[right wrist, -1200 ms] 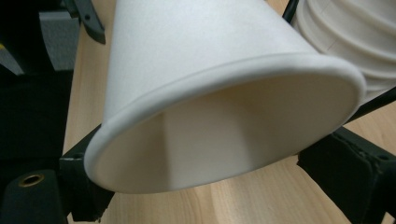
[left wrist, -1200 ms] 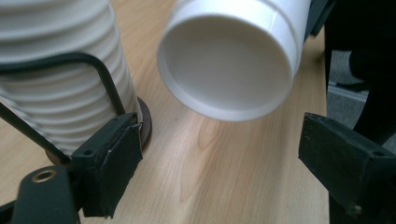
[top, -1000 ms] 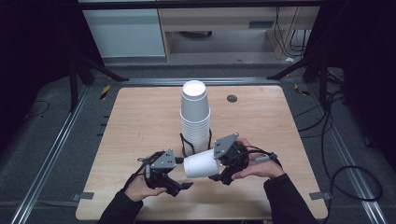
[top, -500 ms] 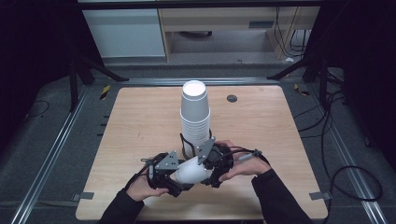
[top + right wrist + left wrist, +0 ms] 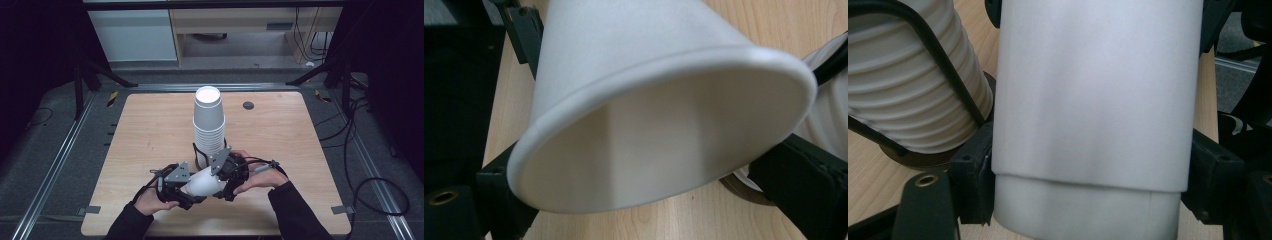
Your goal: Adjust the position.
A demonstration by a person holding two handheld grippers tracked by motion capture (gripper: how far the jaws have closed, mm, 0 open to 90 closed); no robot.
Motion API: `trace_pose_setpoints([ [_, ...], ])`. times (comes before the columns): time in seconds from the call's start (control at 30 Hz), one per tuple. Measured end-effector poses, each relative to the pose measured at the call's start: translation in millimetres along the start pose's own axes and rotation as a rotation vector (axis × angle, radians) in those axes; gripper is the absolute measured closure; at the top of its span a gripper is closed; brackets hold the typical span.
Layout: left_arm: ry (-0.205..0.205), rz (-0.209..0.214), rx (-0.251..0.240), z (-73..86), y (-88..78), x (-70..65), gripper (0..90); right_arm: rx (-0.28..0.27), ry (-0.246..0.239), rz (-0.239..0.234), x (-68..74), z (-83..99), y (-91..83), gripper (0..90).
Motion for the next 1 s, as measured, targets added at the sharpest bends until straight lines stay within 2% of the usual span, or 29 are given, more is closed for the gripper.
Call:
trace_pose_setpoints([
  [0.2,-0.010,-0.007,-0.010,1.1,-3.7,4.4,23.0,-0.091,0.054,-0.004,-1.8,0.0,-11.2,2.7],
  [0.27,-0.014,-0.009,-0.014,2.0,-5.3,6.4,23.0,-0.129,0.071,0.018,-3.6,1.4,-19.4,2.8],
  [0.37,-0.018,-0.021,-0.030,1.6,-8.3,9.8,22.9,-0.216,0.116,0.033,-4.2,6.3,-33.7,2.8],
  [0.5,-0.028,-0.017,-0.063,-1.3,-12.6,11.6,22.8,-0.314,0.162,0.048,-0.1,16.7,-45.0,2.7],
  [0.6,-0.029,-0.006,-0.092,-4.1,-14.2,10.6,22.8,-0.366,0.184,0.061,4.0,23.4,-47.5,2.4],
  [0.67,-0.023,-0.006,-0.089,-4.2,-13.3,9.4,22.8,-0.404,0.195,0.069,6.8,26.2,-47.7,2.7],
  [0.8,-0.016,-0.001,-0.106,-8.7,-12.0,4.9,22.8,-0.454,0.222,0.055,12.8,29.1,-42.5,2.5],
  [0.87,-0.010,0.011,-0.114,-11.0,-10.5,1.2,22.8,-0.479,0.221,0.030,17.2,29.1,-38.7,2.6],
  [0.97,0.006,0.022,-0.106,-13.0,-5.1,-4.9,22.8,-0.463,0.225,0.028,18.4,28.7,-33.3,2.9],
  [1.0,0.008,0.025,-0.106,-13.5,-4.0,-6.2,22.8,-0.496,0.226,0.008,20.2,25.4,-33.2,3.5],
])
Point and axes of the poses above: each handheld gripper's, and its own axes: y roughly forward along the jaws, z roughly out of its underside, x roughly to its left, the point moved 9 cm from there along y, roughly forward along the jaws, and after that the axes turned 4 degrees about -z, right-handed, at the moved point
